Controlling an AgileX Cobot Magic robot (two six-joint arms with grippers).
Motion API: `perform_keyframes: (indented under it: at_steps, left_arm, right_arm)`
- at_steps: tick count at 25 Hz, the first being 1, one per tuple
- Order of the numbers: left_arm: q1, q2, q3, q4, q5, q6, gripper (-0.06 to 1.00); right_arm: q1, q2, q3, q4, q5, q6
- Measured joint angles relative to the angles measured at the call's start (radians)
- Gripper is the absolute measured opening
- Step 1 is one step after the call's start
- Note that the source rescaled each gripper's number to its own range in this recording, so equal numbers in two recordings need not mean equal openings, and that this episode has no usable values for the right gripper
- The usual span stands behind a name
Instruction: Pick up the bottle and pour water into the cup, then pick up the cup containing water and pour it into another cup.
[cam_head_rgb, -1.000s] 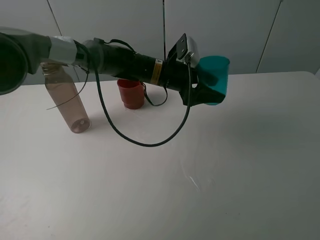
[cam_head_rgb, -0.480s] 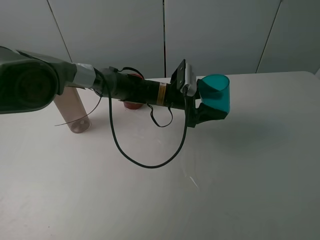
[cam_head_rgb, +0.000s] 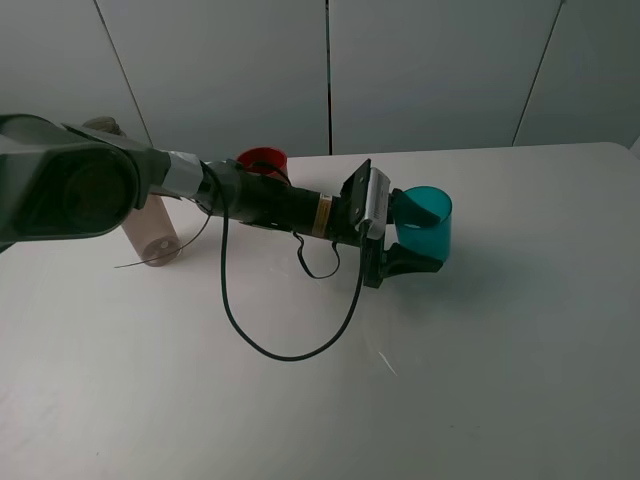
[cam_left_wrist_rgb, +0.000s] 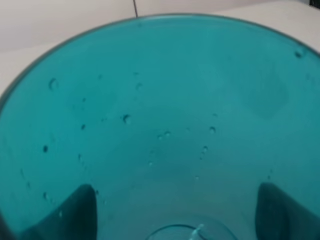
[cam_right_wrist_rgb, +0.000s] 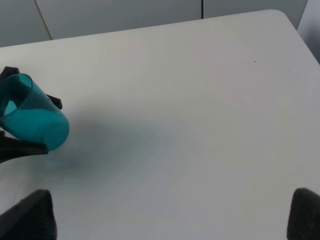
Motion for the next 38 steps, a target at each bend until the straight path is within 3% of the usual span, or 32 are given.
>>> perform_keyframes:
  at_steps: [10,21,22,23,24,25,33,38]
  left_arm:
    - [-0.009,0.0,0.0,0.089,0.097,-0.055,0.14]
    - [-0.011,0.0,0.0,0.106,0.096,-0.099,0.14]
    - [-0.011,-0.002,0.0,0.108,0.096,-0.099,0.26]
    - [-0.011,-0.004,0.0,0.108,0.096,-0.102,0.58]
    - [-0.011,-0.011,0.0,0.108,0.096,-0.108,0.79]
    - [-0.011,-0.019,0.0,0.108,0.1,-0.114,0.87]
    - [-0.011,-0.121,0.0,0.111,0.102,-0.169,0.92]
    - [-0.013,-0.22,0.0,0.113,0.108,-0.269,0.92]
  right_arm:
    - [0.0,0.0,0.0,0.0,0.0,0.0]
    - [0.0,0.0,0.0,0.0,0.0,0.0]
    - [0.0,0.0,0.0,0.0,0.0,0.0]
    - [0.0,0.0,0.0,0.0,0.0,0.0]
    - [0.0,0.0,0.0,0.0,0.0,0.0]
    - [0.0,0.0,0.0,0.0,0.0,0.0]
    - [0.0,0.0,0.0,0.0,0.0,0.0]
    - [0.0,0.0,0.0,0.0,0.0,0.0]
